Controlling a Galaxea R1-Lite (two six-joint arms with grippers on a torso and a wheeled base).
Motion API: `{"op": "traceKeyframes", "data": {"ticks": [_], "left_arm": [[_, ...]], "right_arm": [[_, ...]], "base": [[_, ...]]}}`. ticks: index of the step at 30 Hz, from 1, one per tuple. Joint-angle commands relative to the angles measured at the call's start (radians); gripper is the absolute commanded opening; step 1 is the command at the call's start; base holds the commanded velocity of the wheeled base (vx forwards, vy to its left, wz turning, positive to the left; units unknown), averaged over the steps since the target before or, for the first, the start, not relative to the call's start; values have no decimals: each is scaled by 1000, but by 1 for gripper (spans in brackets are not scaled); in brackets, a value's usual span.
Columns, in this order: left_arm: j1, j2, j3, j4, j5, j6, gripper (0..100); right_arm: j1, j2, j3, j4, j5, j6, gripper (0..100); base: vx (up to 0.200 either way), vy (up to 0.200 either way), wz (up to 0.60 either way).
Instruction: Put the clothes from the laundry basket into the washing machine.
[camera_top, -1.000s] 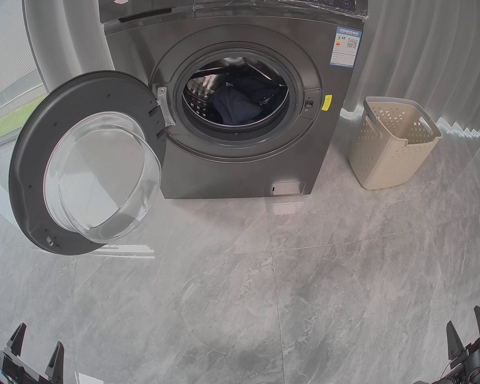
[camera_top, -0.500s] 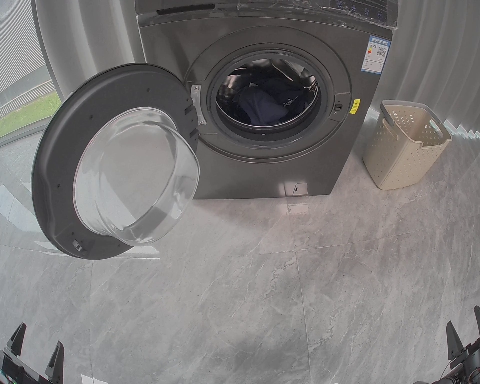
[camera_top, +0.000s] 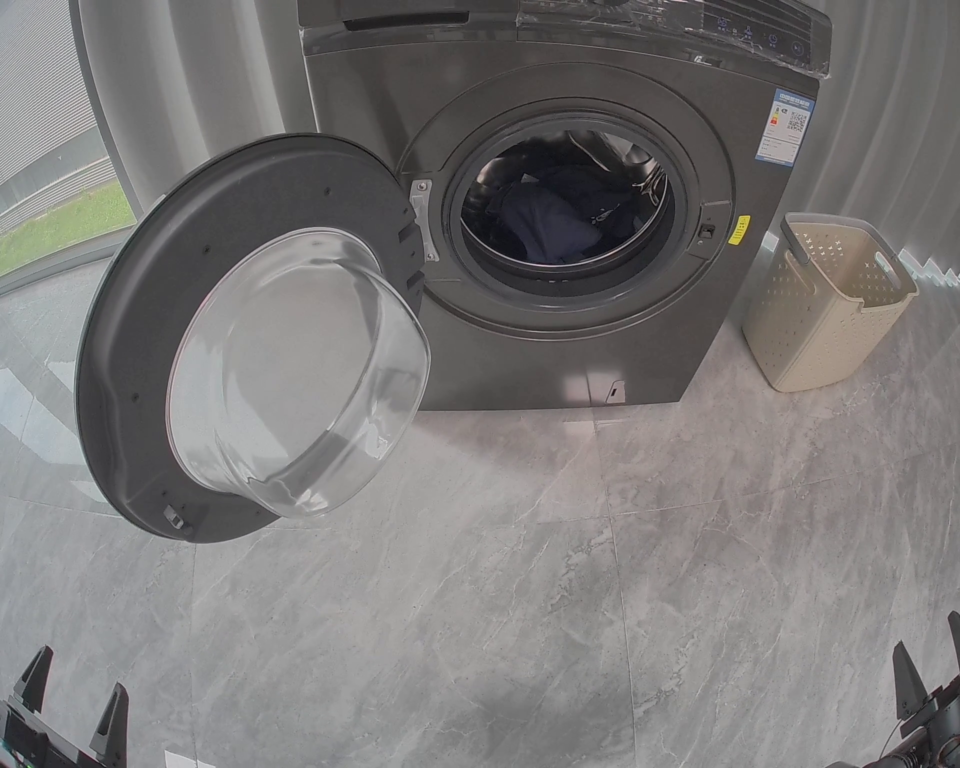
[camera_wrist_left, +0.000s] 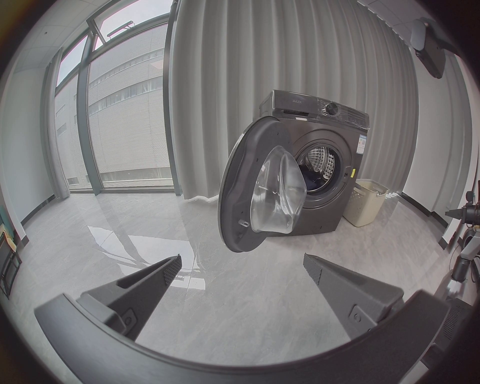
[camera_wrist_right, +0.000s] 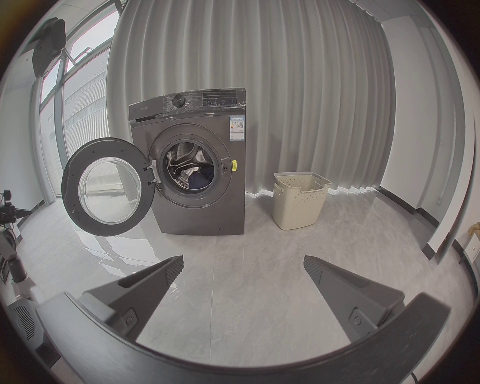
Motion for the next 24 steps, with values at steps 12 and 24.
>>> {"op": "traceKeyframes", "data": {"ticks": [12,24], "left_arm": [[0,-10,16,0,-7,1,100],[2,-10,18,0,0,18,100]], "right_arm": [[0,-5,18,0,-2,0,100],[0,-5,18,0,-2,0,100]], "base": [[0,183,0],[0,167,0]]}}
